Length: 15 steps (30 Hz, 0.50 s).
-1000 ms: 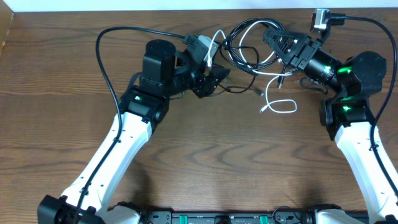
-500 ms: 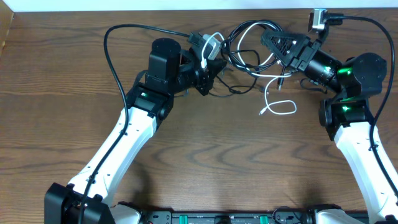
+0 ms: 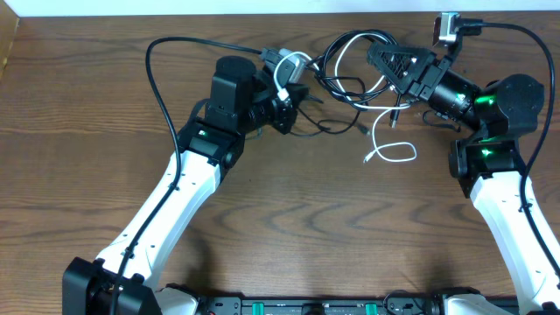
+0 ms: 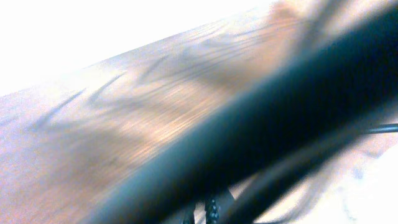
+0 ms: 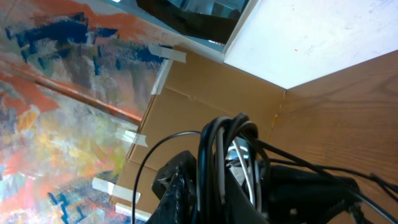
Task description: Untangle cables
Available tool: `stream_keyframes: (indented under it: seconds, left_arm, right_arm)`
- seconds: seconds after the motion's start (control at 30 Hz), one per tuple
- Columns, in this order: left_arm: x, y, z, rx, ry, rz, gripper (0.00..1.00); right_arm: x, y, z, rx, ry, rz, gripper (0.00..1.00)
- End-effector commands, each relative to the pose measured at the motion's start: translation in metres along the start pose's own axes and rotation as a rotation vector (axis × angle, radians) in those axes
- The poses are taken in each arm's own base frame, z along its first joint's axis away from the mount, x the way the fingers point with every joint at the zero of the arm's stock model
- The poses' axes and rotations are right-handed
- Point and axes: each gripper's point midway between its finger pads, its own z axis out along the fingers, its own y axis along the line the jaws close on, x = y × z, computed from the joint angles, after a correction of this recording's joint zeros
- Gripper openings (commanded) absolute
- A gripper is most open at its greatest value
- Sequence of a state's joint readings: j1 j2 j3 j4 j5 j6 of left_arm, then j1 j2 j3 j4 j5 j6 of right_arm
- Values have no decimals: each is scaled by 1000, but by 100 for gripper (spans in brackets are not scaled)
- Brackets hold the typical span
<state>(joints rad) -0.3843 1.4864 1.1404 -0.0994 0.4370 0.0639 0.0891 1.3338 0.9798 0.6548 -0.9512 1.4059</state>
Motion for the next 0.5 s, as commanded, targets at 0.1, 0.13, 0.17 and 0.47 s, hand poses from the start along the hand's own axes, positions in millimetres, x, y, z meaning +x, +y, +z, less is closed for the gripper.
stream_keyframes:
  seconds: [0.1, 0.13, 0.17, 0.47]
  left_arm:
    - [16, 69, -21, -429, 48, -147, 7]
    - [21, 75, -24, -473, 62, -170, 7]
    - [25, 77, -26, -487, 74, -174, 7]
    - [46, 93, -39, -612, 142, -224, 8]
  right_arm:
    - [-3, 15, -2, -23, -14, -38, 1]
    - [-4, 15, -2, -23, -16, -38, 1]
    - [-4, 15, -2, -22, -19, -38, 1]
    - [-7, 15, -3, -19, -36, -48, 1]
